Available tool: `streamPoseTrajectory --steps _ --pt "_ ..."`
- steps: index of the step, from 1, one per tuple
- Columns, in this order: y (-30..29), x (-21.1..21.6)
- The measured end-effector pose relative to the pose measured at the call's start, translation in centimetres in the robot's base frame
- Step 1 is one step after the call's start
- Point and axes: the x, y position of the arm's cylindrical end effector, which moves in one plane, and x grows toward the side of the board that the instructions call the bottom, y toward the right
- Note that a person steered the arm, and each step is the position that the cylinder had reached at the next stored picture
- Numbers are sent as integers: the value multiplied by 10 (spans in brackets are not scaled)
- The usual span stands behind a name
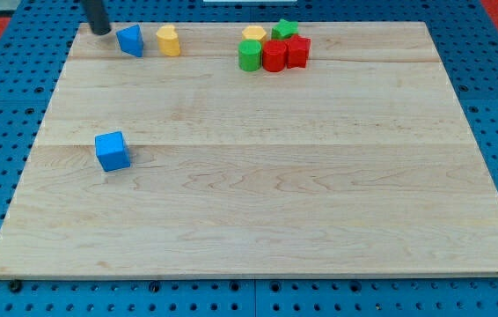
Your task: Slightly move the blue triangle diagonally to the yellow heart
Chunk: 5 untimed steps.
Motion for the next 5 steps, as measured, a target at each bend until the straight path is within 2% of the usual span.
streamPoseTrajectory --steps 1,2,3,4,5 --pt "23 33" --pt "31 95" --pt "24 103" --pt "-22 69" --pt "12 48"
